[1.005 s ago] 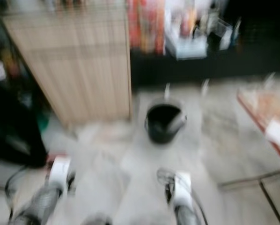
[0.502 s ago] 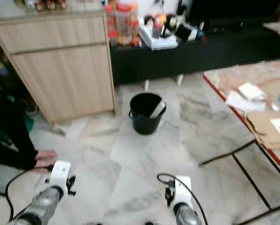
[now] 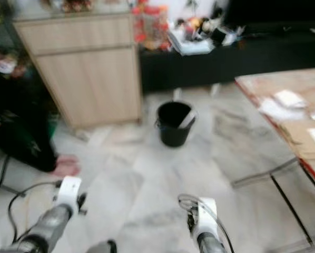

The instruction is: Picking trash to rubbish bin

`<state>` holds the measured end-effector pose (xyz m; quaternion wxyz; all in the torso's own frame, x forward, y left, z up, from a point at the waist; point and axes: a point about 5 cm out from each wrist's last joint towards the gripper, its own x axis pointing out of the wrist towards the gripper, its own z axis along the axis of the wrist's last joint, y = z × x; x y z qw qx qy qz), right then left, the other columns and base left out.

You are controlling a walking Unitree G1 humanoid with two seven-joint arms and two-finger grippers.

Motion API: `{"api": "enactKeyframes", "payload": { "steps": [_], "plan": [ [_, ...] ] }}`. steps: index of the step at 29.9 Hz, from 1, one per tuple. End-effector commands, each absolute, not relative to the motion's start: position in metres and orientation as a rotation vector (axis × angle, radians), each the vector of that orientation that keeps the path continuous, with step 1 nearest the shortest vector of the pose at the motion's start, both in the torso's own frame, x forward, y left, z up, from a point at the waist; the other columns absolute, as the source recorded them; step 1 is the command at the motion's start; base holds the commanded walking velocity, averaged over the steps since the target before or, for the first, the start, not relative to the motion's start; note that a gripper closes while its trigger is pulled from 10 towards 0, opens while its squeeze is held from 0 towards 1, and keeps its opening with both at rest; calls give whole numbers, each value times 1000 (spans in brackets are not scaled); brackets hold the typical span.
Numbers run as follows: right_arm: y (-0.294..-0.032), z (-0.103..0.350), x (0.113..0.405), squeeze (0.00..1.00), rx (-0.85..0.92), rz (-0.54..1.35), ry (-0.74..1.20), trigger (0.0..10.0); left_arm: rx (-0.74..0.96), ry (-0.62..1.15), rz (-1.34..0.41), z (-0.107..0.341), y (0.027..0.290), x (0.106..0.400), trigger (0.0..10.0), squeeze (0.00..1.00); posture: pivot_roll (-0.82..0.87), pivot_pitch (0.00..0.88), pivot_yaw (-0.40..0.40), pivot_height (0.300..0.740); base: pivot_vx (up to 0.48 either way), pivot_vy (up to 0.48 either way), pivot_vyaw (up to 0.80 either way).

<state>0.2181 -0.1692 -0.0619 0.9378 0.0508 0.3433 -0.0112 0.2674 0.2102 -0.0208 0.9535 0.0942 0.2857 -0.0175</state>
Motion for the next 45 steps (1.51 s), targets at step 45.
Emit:
{"api": "enactKeyframes", "payload": {
  "steps": [45],
  "plan": [
    [-169,90,336,0,44,-38,-125,10000,163,-35,-236,102,145,359,10000,0,96,96,-12,740,0,0,0]
  ]
}}
